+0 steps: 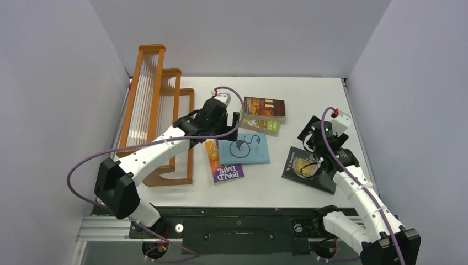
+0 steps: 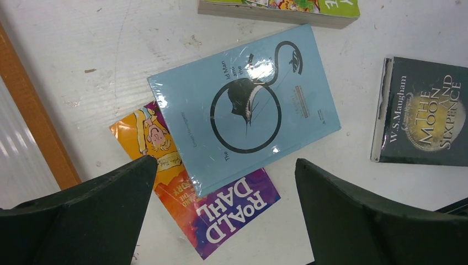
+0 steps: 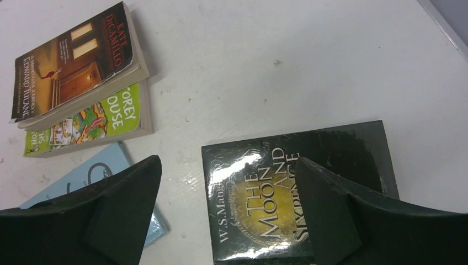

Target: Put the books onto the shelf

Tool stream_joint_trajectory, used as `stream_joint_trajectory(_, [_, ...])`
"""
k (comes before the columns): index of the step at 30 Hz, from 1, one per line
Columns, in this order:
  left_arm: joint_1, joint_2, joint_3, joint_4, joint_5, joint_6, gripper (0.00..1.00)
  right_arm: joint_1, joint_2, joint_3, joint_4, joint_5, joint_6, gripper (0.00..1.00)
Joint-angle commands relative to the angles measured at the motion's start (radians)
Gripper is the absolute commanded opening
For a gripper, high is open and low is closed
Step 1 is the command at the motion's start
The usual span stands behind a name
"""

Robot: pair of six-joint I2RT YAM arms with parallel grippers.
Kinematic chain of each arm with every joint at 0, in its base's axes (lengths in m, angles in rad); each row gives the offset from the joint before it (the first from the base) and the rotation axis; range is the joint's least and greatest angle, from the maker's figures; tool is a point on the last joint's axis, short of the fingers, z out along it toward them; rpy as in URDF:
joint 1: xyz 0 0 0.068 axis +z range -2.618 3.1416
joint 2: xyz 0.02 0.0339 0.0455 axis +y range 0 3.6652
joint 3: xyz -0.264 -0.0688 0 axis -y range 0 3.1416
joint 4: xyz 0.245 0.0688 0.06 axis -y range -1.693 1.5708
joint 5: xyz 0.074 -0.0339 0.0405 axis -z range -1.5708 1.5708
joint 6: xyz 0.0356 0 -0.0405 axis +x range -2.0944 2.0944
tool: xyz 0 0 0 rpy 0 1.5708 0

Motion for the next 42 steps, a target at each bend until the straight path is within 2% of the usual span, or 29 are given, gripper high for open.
stream_joint_trajectory(1, [0.003,-0.065,-0.04,0.105,0.013,0.003,0.96,0.005,-0.058,-0.035,0.076,-0.019,-0.012,0.86])
stream_joint_trajectory(11, [0.004,-0.049,-0.04,0.078,0.025,0.012,0.96,0.021,-0.113,-0.115,0.204,-0.156,-0.004,0.86])
stream_joint_trajectory(15, [0.003,-0.051,-0.049,0.066,0.109,0.054,0.96,0.06,-0.1,-0.122,0.224,-0.189,-0.02,0.86])
stream_joint_trajectory(22, [0.003,-0.003,-0.052,-0.014,0.073,0.043,0.96,0.168,-0.024,-0.159,0.373,-0.298,0.034,0.86])
stream_joint_trajectory(26, [0.006,0.023,-0.069,-0.008,0.072,0.012,0.96,0.221,0.035,-0.221,0.503,-0.316,0.166,0.85])
stream_joint_trajectory(31, [0.131,0.106,-0.106,0.099,0.268,0.036,0.99,0.387,0.1,-0.427,0.818,-0.227,0.474,0.85])
stream_joint_trajectory(35, [0.16,0.19,0.014,0.088,0.267,0.105,0.99,0.488,0.199,-0.477,0.949,-0.184,0.645,0.85])
stream_joint_trajectory(39, [0.17,0.303,0.136,0.071,0.28,0.164,0.97,0.547,0.345,-0.516,1.192,-0.188,0.793,0.85])
stream_joint_trajectory(42, [0.187,0.354,0.168,0.098,0.303,0.176,0.97,0.567,0.436,-0.532,1.248,-0.159,0.89,0.84])
